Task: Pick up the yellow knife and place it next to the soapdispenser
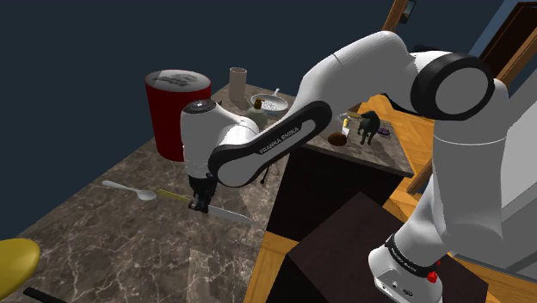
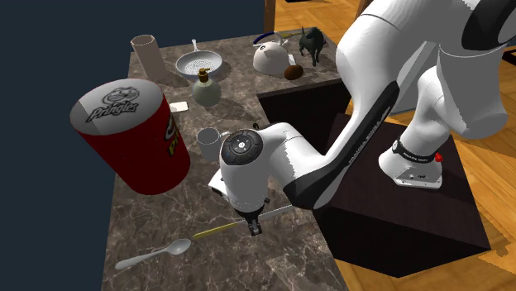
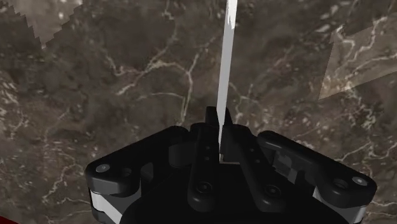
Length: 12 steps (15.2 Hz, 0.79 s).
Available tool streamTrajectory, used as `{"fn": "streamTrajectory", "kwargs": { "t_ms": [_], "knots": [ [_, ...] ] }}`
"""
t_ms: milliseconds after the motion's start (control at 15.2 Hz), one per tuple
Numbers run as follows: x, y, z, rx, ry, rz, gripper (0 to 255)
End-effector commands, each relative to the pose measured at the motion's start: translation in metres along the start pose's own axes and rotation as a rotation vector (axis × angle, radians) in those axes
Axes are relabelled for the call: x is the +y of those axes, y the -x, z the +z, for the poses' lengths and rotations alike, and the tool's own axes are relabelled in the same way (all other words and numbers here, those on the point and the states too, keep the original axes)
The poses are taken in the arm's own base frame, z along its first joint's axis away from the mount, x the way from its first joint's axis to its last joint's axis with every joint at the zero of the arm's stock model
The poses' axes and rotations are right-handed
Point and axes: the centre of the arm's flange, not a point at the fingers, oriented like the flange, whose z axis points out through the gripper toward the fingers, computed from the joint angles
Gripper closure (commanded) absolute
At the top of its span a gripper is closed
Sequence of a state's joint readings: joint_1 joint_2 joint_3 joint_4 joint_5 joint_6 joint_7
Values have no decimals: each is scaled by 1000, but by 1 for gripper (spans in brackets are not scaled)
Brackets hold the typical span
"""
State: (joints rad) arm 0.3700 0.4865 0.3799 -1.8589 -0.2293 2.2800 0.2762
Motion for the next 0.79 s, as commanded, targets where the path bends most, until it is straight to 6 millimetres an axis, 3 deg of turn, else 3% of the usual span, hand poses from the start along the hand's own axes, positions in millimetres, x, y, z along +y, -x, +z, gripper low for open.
{"fn": "streamTrajectory", "kwargs": {
  "t_ms": [0, 726],
  "knots": [
    [0, 1, -9, 0, 0, 0, 255],
    [0, 3, -67, 0, 0, 0, 255]
  ]
}}
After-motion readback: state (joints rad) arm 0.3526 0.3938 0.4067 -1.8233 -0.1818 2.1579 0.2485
